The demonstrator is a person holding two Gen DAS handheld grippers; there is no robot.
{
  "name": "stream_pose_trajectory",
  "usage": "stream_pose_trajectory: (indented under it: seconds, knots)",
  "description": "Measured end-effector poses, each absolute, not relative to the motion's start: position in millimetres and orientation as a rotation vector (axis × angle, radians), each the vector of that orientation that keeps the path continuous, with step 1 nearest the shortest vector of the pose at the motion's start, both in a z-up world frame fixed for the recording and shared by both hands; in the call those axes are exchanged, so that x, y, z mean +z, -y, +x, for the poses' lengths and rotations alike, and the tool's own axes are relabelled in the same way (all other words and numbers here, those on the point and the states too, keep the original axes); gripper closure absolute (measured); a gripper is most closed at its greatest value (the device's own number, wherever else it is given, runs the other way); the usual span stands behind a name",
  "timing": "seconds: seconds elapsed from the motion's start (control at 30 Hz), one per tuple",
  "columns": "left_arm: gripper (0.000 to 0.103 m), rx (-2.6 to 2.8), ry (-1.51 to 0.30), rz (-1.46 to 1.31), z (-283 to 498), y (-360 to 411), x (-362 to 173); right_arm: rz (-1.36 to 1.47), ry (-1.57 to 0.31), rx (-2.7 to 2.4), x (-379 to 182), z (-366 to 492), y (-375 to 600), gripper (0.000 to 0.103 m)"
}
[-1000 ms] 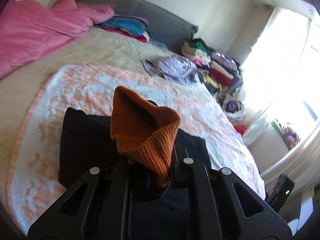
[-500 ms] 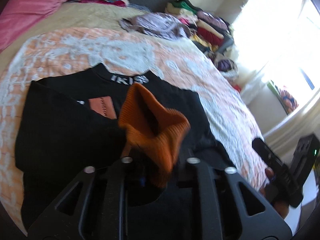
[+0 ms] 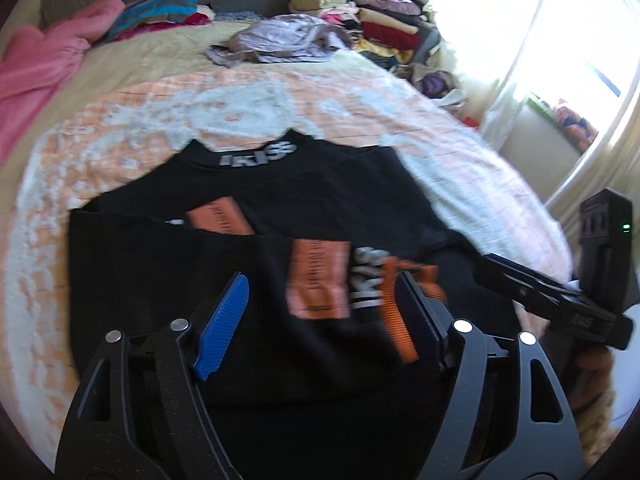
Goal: Fold small clothes
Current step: 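Grasp the just-placed orange cuff with the right tool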
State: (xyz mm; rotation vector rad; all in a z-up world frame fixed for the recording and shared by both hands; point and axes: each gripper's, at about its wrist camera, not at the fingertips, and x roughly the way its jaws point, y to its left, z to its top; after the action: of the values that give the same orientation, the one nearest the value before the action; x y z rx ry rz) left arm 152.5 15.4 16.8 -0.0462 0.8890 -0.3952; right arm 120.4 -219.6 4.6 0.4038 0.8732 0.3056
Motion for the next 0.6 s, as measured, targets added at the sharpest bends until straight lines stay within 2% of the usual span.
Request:
stream_pose_trajectory:
  seconds: [0.07, 0.13, 0.17, 0.33, 0.6]
  knots:
    - [0.028, -0.362, -0.884, -0.049, 154.8, -29.6, 12.1, 0.394, -0.897, 0.318, -0.6, 122.9, 206.3, 0.028]
    - [0.025, -0.340, -0.880, -0.085, 156.6, -43.9, 8.4, 0.399, -0.938, 0.338, -10.7, 129.8, 190.2, 0.037]
    - [0.022, -0.330, -0.879, -0.116, 158.3, -52.5, 6.6, 0.399, -0.960, 0.331, -16.7, 132.3, 183.5, 0.047]
    - [0.022, -0.275, -0.863, -0.162, 169.6, -83.1, 5.9, 0.365, -0.927, 0.331, -16.9, 132.4, 163.6, 0.095]
    - [0.022, -0.152, -0.808, -0.268, 177.7, -147.2, 20.4, 0.157, -0.750, 0.437, 53.4, 150.0, 132.3, 0.096]
